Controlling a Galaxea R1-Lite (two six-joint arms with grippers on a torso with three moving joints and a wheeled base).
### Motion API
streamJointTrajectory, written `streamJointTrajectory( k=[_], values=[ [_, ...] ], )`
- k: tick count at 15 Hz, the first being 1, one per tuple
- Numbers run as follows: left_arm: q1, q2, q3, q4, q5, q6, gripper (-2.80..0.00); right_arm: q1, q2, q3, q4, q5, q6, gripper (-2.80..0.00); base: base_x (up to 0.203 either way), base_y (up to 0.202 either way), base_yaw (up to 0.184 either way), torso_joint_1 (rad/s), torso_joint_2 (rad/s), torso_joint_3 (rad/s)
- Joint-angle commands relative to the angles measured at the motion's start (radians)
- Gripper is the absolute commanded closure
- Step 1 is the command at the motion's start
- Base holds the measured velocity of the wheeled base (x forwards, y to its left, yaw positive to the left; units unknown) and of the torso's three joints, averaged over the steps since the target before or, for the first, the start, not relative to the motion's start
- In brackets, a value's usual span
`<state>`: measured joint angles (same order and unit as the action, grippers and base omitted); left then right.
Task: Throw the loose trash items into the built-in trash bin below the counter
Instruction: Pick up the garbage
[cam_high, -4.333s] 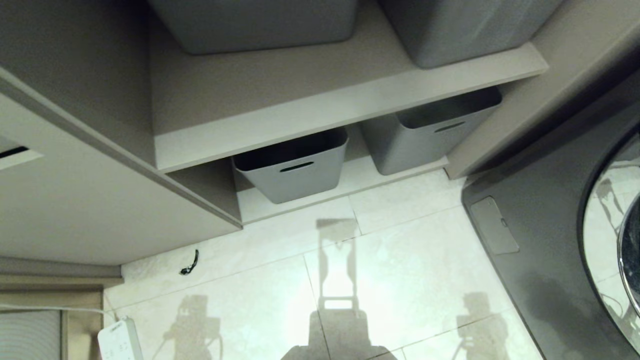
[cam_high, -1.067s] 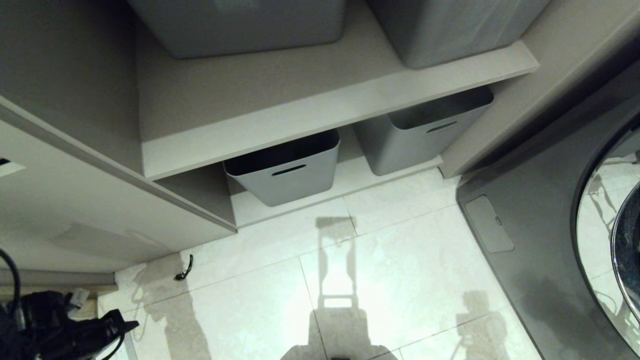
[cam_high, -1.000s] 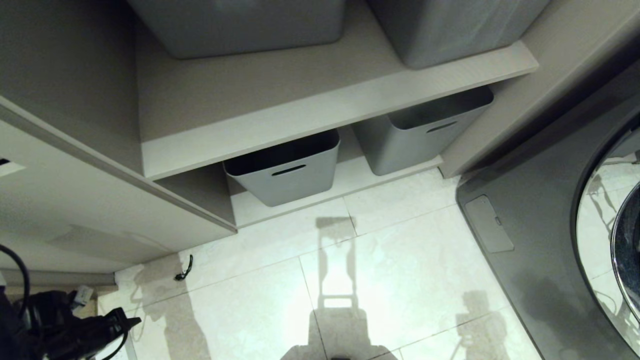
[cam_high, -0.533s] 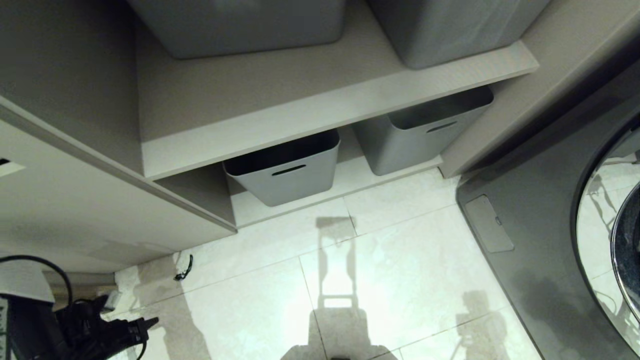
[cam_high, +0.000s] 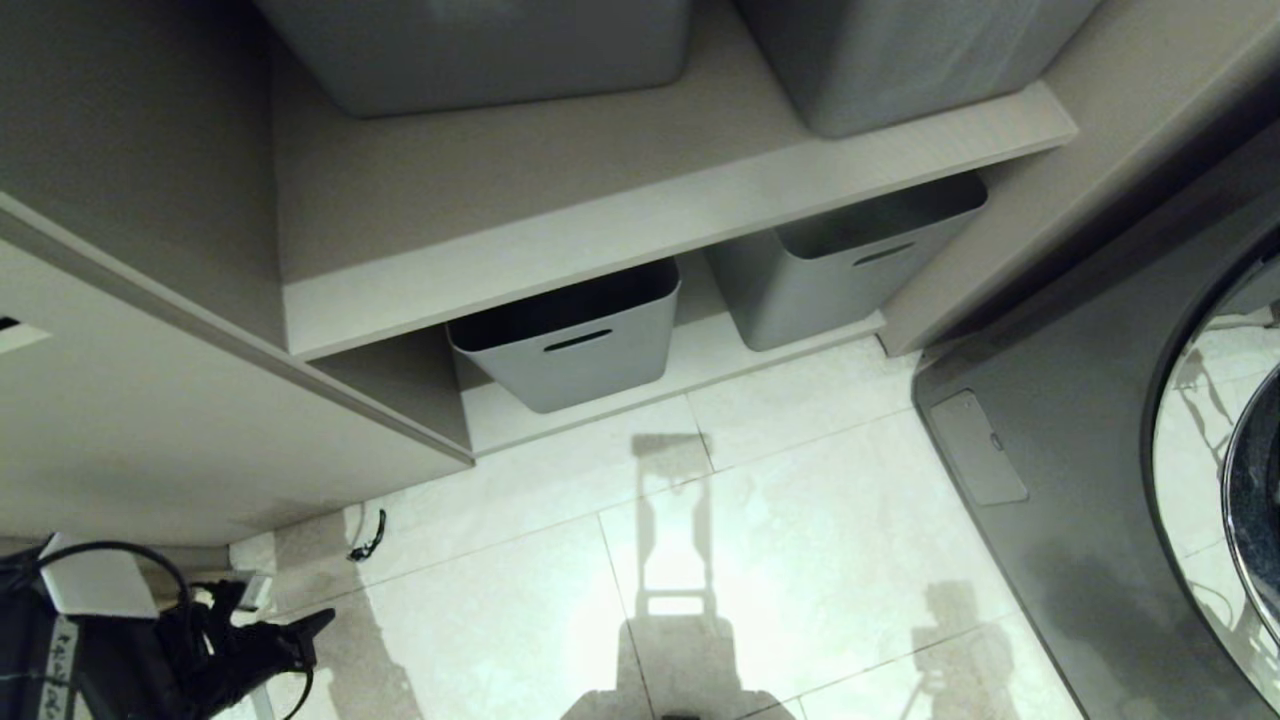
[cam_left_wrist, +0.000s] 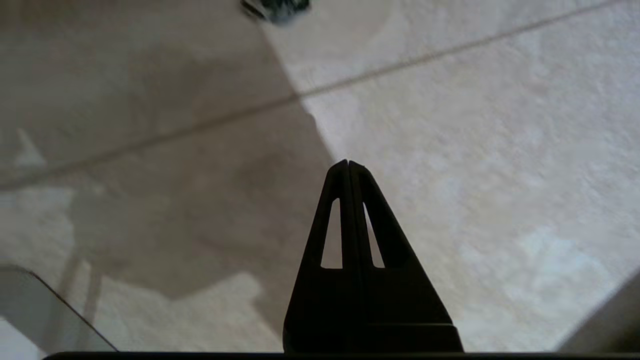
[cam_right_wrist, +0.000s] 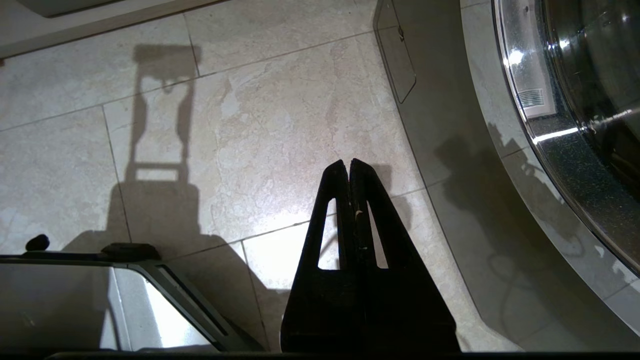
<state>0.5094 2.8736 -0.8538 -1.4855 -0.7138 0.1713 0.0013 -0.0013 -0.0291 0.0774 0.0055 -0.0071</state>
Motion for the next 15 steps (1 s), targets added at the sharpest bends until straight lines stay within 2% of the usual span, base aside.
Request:
streamJointTrajectory(
  k=[1,3,8,11,12,15],
  values=[
    [0.0,0.07,-0.115,-0.013,-0.005,-0.001,0.0,0.0,0.001,0.0,0.001,0.001,-0.001,0.0,0.0,0.0,0.0,0.0,0.0,0.0],
    [-0.002,0.121,-0.189,-0.018,-0.007,-0.005,0.0,0.0,0.0,0.0,-0.001,0.001,-0.001,0.0,0.0,0.0,0.0,0.0,0.0,0.0],
    [-0.014,0.144,-0.225,-0.027,-0.085,-0.053,0.0,0.0,0.0,0.0,0.001,0.001,-0.001,0.0,0.0,0.0,0.0,0.0,0.0,0.0],
    [-0.033,0.167,-0.278,-0.028,-0.089,-0.055,0.0,0.0,0.001,0.0,0.001,0.001,-0.001,0.0,0.0,0.0,0.0,0.0,0.0,0.0],
    [-0.038,0.175,-0.311,-0.028,-0.089,-0.055,-2.8,0.0,0.001,0.0,0.001,0.001,-0.001,0.0,0.0,0.0,0.0,0.0,0.0,0.0],
    [-0.052,0.165,-0.312,-0.028,-0.079,-0.046,-2.8,0.0,0.0,0.0,0.001,0.001,-0.001,0.0,0.0,0.0,0.0,0.0,0.0,0.0]
  ],
)
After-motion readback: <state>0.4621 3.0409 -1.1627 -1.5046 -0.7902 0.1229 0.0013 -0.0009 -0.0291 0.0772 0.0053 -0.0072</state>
